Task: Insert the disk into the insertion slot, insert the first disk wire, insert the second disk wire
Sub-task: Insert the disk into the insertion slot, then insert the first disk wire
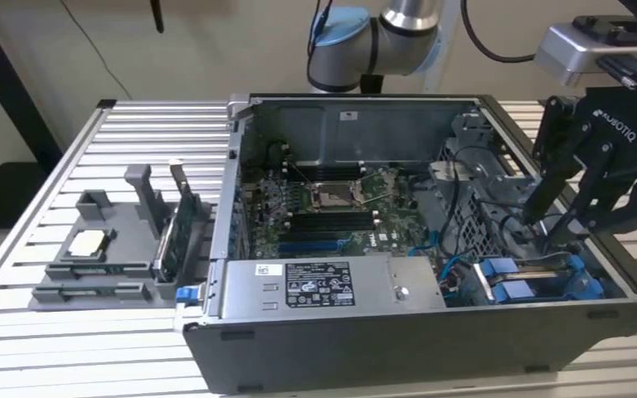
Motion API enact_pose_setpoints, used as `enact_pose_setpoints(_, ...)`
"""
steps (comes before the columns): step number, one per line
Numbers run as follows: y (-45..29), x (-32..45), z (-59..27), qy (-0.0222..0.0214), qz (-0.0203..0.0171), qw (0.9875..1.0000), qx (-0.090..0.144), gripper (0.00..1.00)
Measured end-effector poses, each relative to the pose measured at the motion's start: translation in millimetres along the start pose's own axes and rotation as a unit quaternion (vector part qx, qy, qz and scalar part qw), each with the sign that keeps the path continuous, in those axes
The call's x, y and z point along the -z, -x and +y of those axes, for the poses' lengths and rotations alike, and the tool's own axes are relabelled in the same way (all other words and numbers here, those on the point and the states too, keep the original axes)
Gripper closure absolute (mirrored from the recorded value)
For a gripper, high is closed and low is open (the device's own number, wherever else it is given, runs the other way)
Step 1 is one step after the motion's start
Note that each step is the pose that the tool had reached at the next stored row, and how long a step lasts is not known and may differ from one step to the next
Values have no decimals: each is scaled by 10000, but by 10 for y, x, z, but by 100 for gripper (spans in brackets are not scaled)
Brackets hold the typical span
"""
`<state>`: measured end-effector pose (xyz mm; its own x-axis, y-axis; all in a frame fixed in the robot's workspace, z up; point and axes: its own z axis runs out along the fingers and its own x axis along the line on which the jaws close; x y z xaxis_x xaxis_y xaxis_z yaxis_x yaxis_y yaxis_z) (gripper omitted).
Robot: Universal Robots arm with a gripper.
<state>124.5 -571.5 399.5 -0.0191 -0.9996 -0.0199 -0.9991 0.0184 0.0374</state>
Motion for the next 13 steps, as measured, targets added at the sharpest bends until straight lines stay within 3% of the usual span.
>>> enact_pose_setpoints(3, 16, -18, 25, -77, -21, 10000, 23, 53)
enact_pose_setpoints(9, 54, -52, 41, -320, -32, 9994, 105, 53)
enact_pose_setpoints(13, 68, -73, 45, -432, -62, 9989, 144, 53)
